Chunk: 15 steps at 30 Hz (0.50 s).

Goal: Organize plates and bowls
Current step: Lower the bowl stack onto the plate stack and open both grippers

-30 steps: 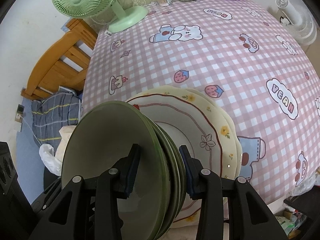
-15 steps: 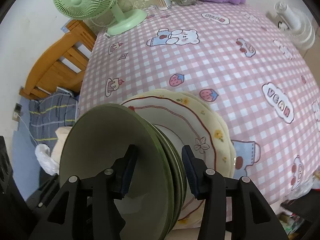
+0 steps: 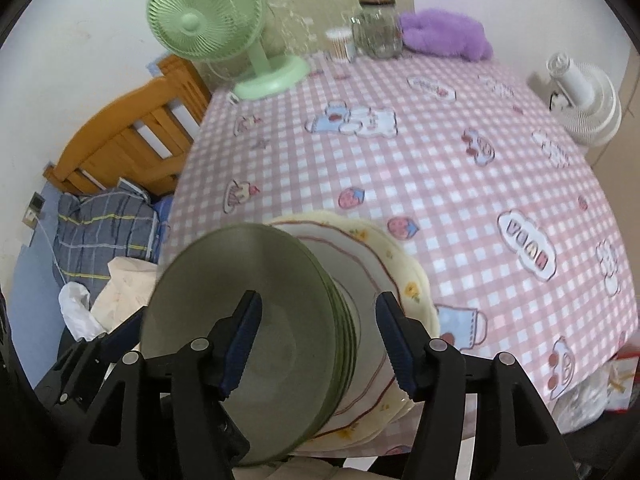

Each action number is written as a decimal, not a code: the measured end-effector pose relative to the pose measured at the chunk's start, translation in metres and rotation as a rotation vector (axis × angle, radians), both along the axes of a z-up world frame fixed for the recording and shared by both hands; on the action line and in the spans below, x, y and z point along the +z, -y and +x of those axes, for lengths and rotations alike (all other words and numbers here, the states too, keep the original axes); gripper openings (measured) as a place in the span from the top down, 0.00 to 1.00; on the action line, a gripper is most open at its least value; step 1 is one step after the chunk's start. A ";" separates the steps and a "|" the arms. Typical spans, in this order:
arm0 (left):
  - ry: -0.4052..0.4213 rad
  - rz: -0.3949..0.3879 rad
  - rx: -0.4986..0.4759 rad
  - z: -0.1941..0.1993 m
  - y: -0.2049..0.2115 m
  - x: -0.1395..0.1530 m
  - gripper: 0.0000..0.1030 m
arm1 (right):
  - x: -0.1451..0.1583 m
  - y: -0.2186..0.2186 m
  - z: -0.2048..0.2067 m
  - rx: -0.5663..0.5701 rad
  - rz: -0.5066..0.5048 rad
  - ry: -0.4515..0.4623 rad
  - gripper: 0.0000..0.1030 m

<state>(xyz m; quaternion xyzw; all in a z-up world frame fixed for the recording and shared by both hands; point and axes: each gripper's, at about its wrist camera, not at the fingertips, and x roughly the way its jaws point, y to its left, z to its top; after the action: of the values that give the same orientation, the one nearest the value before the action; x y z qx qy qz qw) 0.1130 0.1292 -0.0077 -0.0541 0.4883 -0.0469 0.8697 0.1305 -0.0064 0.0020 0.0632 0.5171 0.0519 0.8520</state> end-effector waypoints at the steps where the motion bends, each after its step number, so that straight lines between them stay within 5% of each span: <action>1: 0.017 0.000 0.010 -0.003 0.002 0.005 0.25 | 0.004 0.002 -0.002 0.006 0.000 0.016 0.39; 9: 0.165 0.009 0.105 -0.032 0.027 0.037 0.24 | 0.039 0.040 -0.020 0.045 -0.003 0.164 0.38; 15: 0.255 0.025 0.135 -0.061 0.059 0.047 0.15 | 0.056 0.084 -0.047 0.041 -0.029 0.255 0.32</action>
<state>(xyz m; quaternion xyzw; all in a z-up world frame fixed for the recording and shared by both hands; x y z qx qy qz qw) 0.0525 0.0697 0.0391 -0.0697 0.3699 0.0112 0.9264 0.0838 -0.0899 0.0576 0.0332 0.4064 0.0692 0.9105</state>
